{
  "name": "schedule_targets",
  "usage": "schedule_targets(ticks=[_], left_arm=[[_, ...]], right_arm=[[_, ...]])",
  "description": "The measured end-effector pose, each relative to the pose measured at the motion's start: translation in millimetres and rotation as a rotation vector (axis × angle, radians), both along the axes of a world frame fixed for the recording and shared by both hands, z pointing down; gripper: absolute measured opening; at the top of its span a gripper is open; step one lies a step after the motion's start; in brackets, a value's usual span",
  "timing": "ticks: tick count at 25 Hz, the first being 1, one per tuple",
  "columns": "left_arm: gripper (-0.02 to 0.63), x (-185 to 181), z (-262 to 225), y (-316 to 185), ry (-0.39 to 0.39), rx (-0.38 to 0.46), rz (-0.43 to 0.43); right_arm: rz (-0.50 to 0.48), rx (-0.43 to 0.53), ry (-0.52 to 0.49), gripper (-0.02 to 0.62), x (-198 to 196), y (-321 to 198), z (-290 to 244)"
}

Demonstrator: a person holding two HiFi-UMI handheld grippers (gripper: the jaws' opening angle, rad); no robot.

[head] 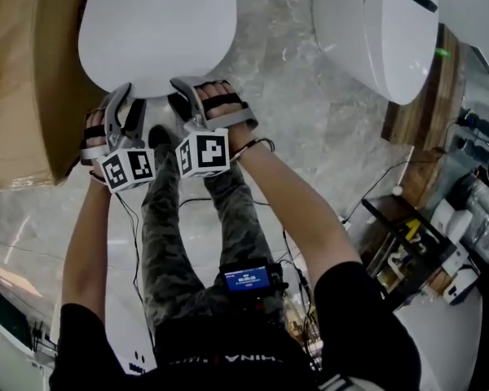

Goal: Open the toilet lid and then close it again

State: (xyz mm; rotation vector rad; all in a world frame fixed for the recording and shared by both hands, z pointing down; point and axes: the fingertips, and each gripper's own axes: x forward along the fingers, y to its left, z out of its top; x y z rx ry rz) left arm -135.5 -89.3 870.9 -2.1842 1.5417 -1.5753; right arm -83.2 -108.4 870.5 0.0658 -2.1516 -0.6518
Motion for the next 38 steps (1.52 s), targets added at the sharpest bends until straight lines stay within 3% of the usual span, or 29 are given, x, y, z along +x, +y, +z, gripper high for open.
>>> schedule_targets(ticks=[6, 17, 23, 31, 38], left_arm=[[0.193, -1, 36, 2, -0.025, 0.019, 0.003], [0.207, 0, 115, 6, -0.111, -0.056, -0.003], [0.21, -3, 128, 5, -0.126, -0.025, -0.022], [0.21, -7, 128, 6, -0.123, -0.045, -0.023], [0.21, -3, 121, 5, -0.065, -0.082, -0.024]], right_arm=[[-0.006, 0.053, -0.011, 0.155, -1, 3, 35], [-0.023, 0.054, 0.003, 0.155, 2, 9, 108], [-0.054, 0.081, -0.05, 0.155, -1, 9, 120], [-0.054, 0.023, -0.018, 0.155, -5, 9, 118], [-0.015, -0.081, 0.002, 0.15, -6, 6, 110]])
